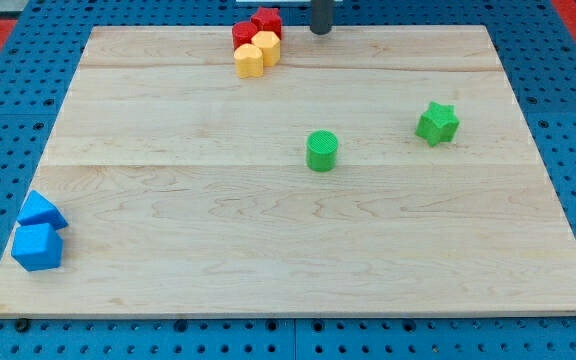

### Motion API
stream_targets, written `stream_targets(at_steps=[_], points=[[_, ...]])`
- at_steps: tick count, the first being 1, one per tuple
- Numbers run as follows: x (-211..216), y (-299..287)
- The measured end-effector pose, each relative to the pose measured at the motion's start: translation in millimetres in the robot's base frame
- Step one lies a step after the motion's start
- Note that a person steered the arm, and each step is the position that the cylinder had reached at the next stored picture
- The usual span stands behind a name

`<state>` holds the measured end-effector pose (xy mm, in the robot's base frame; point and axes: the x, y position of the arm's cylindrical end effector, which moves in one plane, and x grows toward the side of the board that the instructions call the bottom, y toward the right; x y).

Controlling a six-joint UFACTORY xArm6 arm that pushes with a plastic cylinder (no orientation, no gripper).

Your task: Move your arm closer to the red star

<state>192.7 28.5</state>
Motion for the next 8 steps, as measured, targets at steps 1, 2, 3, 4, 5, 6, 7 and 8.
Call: stream_targets(at_steps=[1, 2, 3, 4, 5, 6, 7, 8], points=[[23, -67], [48, -69], [37, -51], [1, -42], [0, -42], [0, -42], [-1, -93], [23, -182]])
